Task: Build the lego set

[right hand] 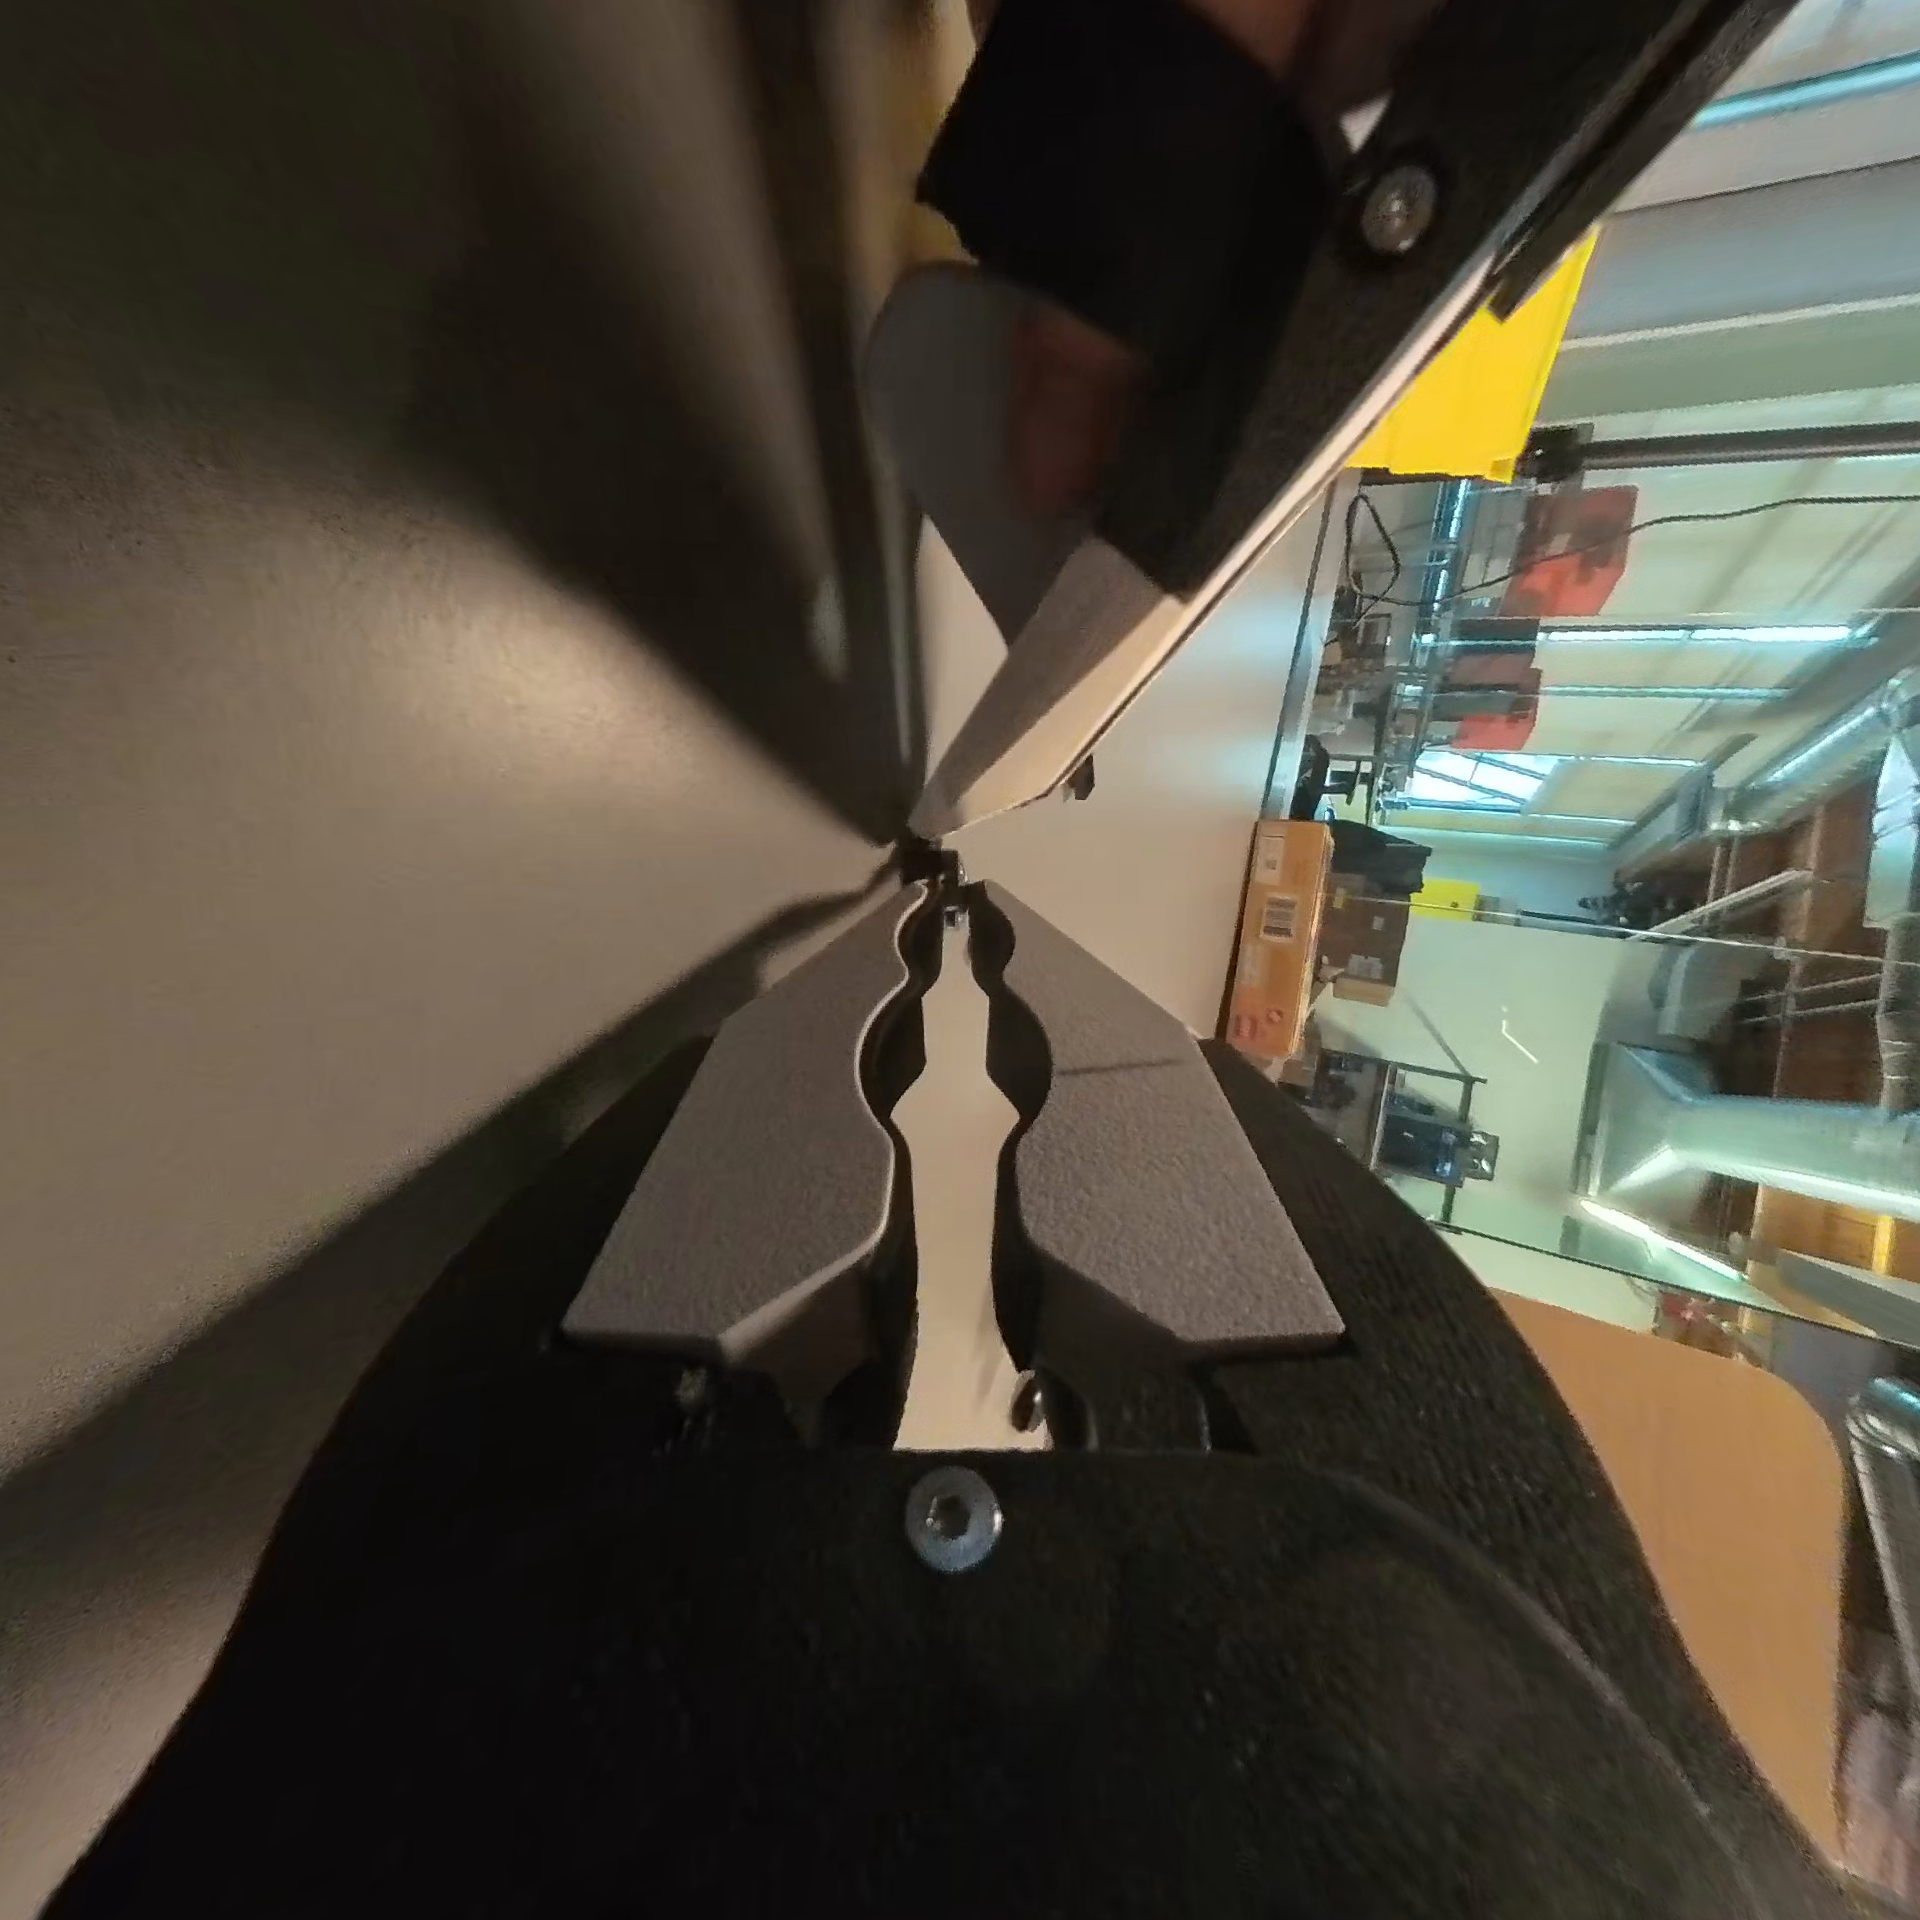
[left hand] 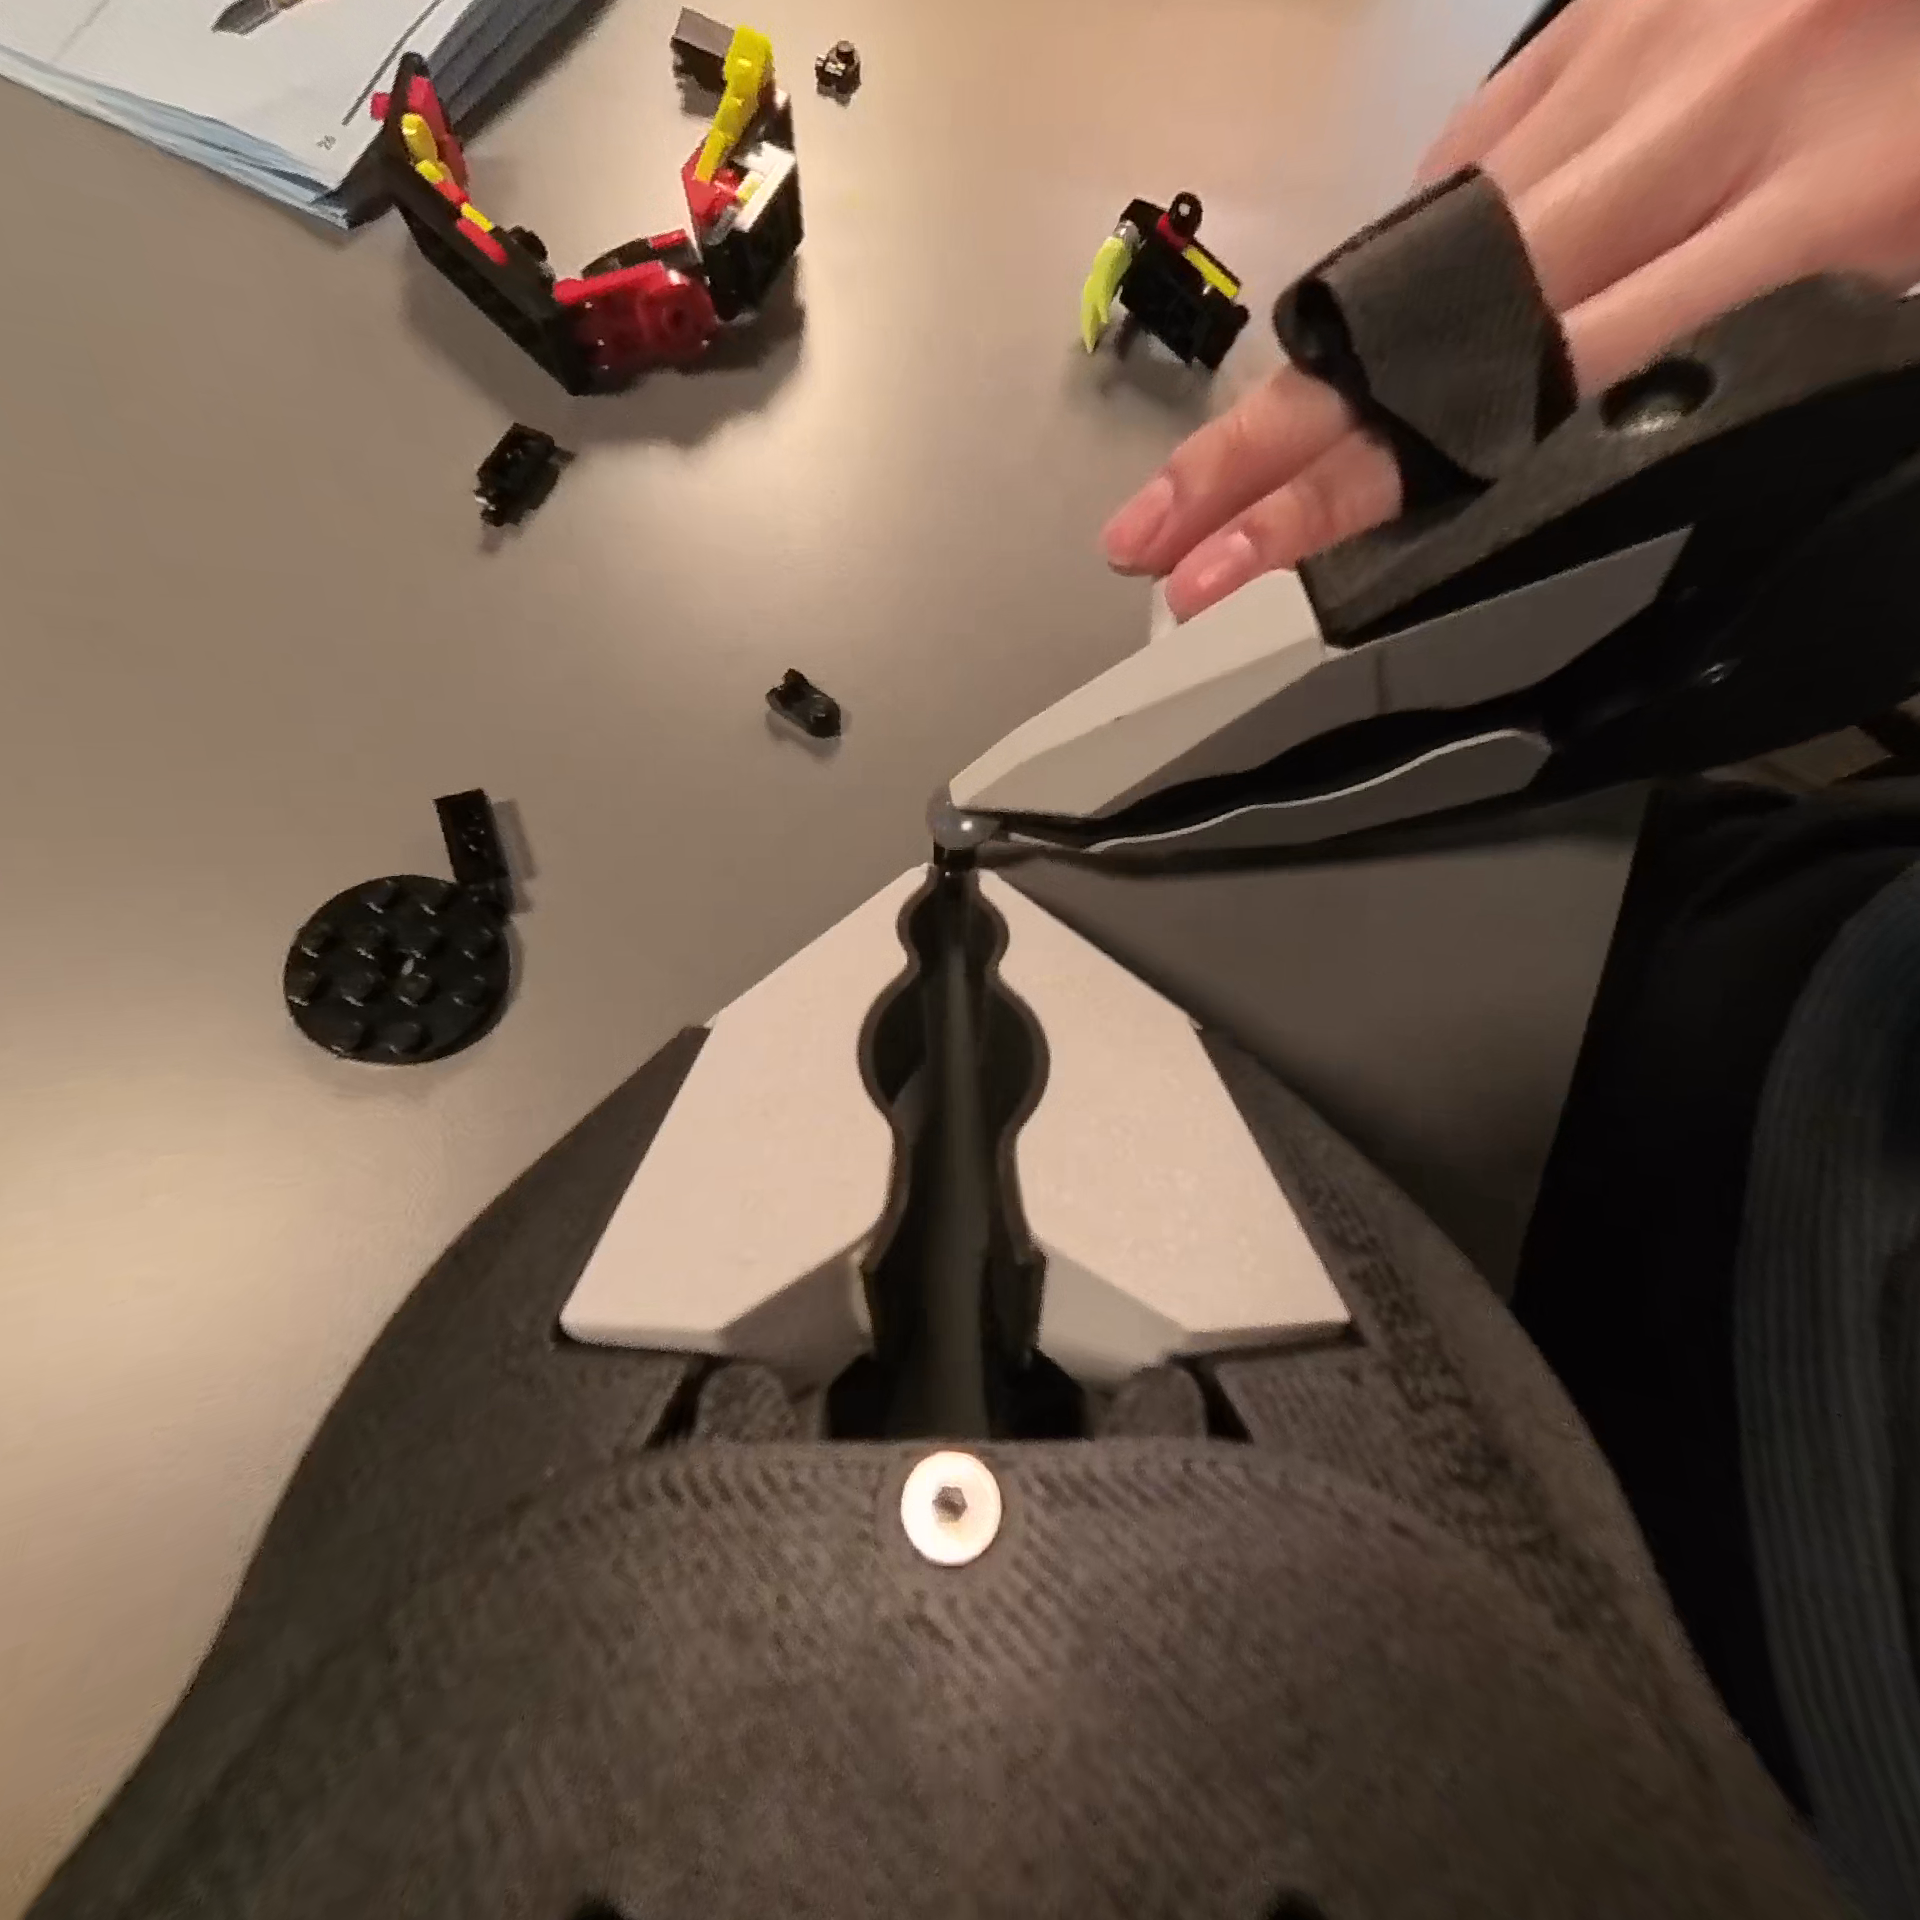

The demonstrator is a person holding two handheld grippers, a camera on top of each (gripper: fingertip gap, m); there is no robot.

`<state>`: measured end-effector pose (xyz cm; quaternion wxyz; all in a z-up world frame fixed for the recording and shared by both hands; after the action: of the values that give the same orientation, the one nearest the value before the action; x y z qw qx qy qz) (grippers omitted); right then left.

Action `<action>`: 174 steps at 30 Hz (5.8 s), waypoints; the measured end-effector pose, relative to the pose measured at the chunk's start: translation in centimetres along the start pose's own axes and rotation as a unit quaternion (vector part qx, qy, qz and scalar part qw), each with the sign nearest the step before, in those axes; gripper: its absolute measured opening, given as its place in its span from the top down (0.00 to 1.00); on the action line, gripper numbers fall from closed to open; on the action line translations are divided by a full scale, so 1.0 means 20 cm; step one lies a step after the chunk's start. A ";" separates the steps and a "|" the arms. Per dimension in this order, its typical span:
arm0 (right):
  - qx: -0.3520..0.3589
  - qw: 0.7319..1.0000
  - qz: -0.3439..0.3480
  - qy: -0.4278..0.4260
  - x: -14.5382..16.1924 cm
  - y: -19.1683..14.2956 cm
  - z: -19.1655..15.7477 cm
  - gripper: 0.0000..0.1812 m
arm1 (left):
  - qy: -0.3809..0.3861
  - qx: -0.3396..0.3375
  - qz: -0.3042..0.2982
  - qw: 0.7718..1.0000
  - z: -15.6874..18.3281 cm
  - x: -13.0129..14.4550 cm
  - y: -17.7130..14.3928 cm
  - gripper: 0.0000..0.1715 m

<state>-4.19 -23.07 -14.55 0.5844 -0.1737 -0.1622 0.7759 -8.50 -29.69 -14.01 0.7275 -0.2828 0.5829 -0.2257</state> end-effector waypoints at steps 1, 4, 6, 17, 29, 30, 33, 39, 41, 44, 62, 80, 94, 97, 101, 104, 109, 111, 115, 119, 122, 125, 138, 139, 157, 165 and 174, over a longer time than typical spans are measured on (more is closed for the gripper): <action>-0.001 1.000 0.001 0.001 0.00 0.00 0.00 0.99 | -0.008 0.005 0.001 1.000 0.00 0.00 0.00 0.99; -0.027 1.000 0.008 0.007 -0.01 0.00 0.00 0.96 | -0.045 0.017 0.009 0.999 -0.02 0.00 -0.01 0.99; -0.032 0.999 0.007 0.007 -0.01 0.00 0.00 0.96 | -0.067 0.030 0.014 0.997 -0.03 0.00 -0.01 0.99; -0.033 0.999 -0.003 -0.002 -0.01 0.03 0.03 0.95 | -0.118 0.072 0.025 0.990 -0.04 0.00 -0.02 0.99; -0.025 0.998 0.029 0.050 -0.01 0.00 0.11 0.96 | -0.142 0.140 0.094 0.975 -0.03 -0.03 -0.08 0.99; -0.031 0.997 0.037 0.065 0.00 -0.01 0.12 0.96 | -0.131 0.142 0.100 0.976 -0.02 -0.04 -0.09 0.99; -0.039 0.993 0.057 0.101 0.01 -0.03 0.14 0.96 | -0.100 0.144 0.118 0.977 0.00 -0.05 -0.11 0.99; -0.058 0.978 0.090 0.178 0.04 -0.08 0.14 0.96 | -0.010 0.125 0.156 0.980 0.03 -0.07 -0.17 0.95; -0.078 0.964 0.116 0.226 0.05 -0.10 0.14 0.96 | 0.016 0.114 0.172 0.978 0.04 -0.07 -0.19 0.92; -0.102 0.933 0.169 0.301 0.05 -0.14 0.16 0.96 | 0.037 0.120 0.185 0.975 0.07 -0.08 -0.19 0.85; -0.274 0.685 0.354 0.575 0.09 -0.27 0.27 0.96 | 0.011 0.233 0.255 0.938 0.16 -0.15 -0.21 0.95; -0.218 0.631 0.445 0.597 0.07 -0.34 0.37 0.96 | 0.037 0.244 0.352 0.903 0.19 -0.20 -0.32 0.96; -0.167 0.677 0.445 0.562 0.04 -0.36 0.39 0.96 | 0.086 0.197 0.409 0.887 0.23 -0.22 -0.35 1.00; -0.165 0.688 0.441 0.552 0.03 -0.36 0.39 0.96 | 0.086 0.205 0.411 0.884 0.23 -0.22 -0.35 0.96; -0.161 0.701 0.436 0.541 0.03 -0.37 0.39 0.96 | 0.078 0.214 0.406 0.885 0.23 -0.22 -0.35 0.96; -0.161 0.709 0.433 0.533 0.03 -0.37 0.39 0.96 | 0.083 0.208 0.398 0.890 0.23 -0.21 -0.34 0.98; -0.159 0.732 0.424 0.509 0.03 -0.38 0.38 0.96 | 0.108 0.197 0.393 0.891 0.24 -0.21 -0.34 0.99; -0.157 0.753 0.410 0.490 0.03 -0.38 0.37 0.96 | 0.129 0.175 0.384 0.897 0.24 -0.20 -0.33 0.99; -0.153 0.818 0.356 0.425 0.04 -0.38 0.33 0.96 | 0.182 0.108 0.341 0.916 0.25 -0.18 -0.28 1.00; -0.152 0.879 0.295 0.344 0.06 -0.37 0.29 0.96 | 0.202 0.092 0.297 0.929 0.25 -0.16 -0.22 1.00; -0.153 0.909 0.255 0.292 0.07 -0.37 0.26 0.96 | 0.214 0.078 0.270 0.935 0.25 -0.15 -0.18 1.00; -0.152 0.914 0.251 0.282 0.08 -0.37 0.25 0.96 | 0.209 0.079 0.268 0.937 0.26 -0.15 -0.17 1.00; -0.143 0.917 0.246 0.280 0.10 -0.34 0.22 0.97 | 0.202 0.082 0.269 0.938 0.25 -0.14 -0.16 0.95; -0.142 0.918 0.246 0.277 0.10 -0.34 0.22 0.97 | 0.205 0.081 0.267 0.938 0.25 -0.14 -0.16 0.95; -0.151 0.942 0.182 0.238 0.08 -0.32 0.18 0.96 | 0.239 0.044 0.217 0.945 0.25 -0.12 -0.11 0.98; -0.185 0.939 0.144 0.252 0.12 -0.24 0.07 0.96 | 0.247 0.056 0.107 0.961 0.21 -0.10 -0.01 0.98; -0.222 0.901 0.161 0.336 0.20 -0.17 0.00 0.97 | 0.254 0.093 -0.005 0.963 0.16 -0.13 0.09 0.99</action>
<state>-2.37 -18.33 -13.39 0.4177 -0.5727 -0.0944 0.6990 -5.95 -26.12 -12.81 0.5776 -0.1503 0.7233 -0.3474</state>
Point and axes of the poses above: each gripper's, where its closed fingertips meet, y out along the fingers, x out of its underside, z = x × y across the jaws, the point moved 6 cm from there along -y, back along the fingers, and after that the axes turned 3 degrees about -z, right-handed, at the moved point
